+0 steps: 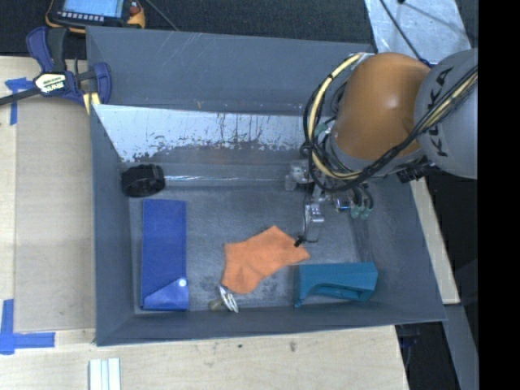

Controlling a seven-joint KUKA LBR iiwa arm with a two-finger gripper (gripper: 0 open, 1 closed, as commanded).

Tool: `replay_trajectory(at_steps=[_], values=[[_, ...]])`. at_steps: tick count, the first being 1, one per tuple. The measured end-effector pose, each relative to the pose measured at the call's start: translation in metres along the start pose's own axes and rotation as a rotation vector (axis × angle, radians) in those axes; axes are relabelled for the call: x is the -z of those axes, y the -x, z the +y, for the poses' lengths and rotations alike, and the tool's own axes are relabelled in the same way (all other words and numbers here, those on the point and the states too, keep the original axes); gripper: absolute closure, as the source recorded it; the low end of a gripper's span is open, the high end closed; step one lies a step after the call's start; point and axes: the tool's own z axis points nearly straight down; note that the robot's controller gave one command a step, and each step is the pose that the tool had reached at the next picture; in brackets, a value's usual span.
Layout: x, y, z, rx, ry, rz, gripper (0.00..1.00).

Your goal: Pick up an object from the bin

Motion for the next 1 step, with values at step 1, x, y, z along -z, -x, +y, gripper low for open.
replay_trajectory(at_steps=[1], values=[[0.0048, 0.0014, 0.0, 0.0, 0.0, -0.008, 0.0]])
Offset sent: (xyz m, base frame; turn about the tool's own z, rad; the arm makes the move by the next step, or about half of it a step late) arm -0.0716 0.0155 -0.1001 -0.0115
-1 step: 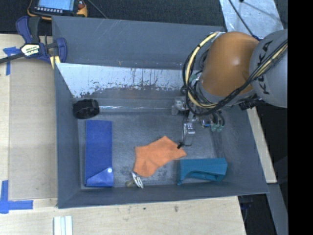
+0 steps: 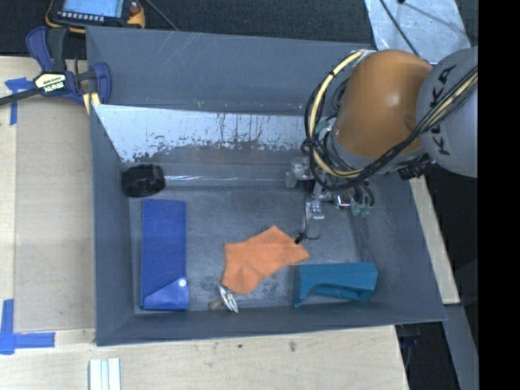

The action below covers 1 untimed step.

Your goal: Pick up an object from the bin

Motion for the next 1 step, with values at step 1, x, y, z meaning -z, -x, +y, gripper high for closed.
replay_trajectory(at_steps=[1], values=[[-0.046, -0.0319, 0.0064, 0.006, 0.0, -0.007, 0.0]])
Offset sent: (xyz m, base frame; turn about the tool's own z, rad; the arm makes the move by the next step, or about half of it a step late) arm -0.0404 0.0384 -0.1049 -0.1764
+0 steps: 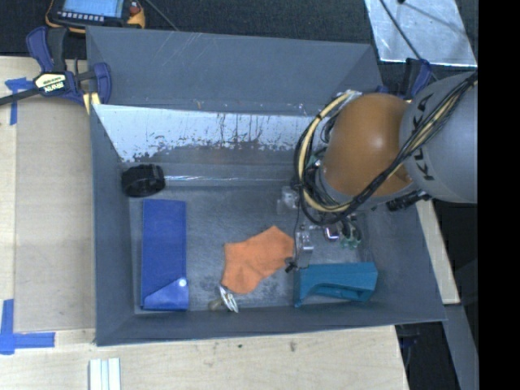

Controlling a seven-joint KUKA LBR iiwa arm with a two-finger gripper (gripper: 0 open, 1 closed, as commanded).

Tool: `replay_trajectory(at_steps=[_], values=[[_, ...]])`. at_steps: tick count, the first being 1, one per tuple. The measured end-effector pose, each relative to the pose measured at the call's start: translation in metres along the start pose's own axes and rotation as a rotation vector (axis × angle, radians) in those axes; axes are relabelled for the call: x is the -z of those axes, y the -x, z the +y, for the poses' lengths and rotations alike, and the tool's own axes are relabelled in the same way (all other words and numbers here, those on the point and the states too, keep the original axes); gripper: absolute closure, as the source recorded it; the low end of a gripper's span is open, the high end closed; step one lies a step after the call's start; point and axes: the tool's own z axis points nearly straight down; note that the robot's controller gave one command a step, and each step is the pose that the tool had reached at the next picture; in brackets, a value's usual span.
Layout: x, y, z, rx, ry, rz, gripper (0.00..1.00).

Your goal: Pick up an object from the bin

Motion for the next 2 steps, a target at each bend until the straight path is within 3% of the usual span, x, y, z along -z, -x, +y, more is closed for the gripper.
replay_trajectory(at_steps=[1, 2], values=[[-0.041, -0.009, 0.02, 0.12, 0.0, 0.009, 0.0], [-0.058, -0.04, 0.021, 0.329, 0.002, 0.005, 1.0]])
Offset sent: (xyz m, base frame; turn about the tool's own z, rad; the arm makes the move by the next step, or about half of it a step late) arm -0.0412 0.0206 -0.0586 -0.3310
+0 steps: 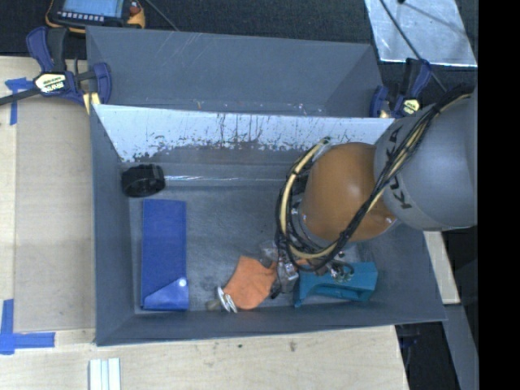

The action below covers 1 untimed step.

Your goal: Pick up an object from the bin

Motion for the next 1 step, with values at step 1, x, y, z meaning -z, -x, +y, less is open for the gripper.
replay_trajectory(at_steps=[1], values=[[0.0, 0.0, 0.0, -0.001, 0.0, 0.0, 1.0]])
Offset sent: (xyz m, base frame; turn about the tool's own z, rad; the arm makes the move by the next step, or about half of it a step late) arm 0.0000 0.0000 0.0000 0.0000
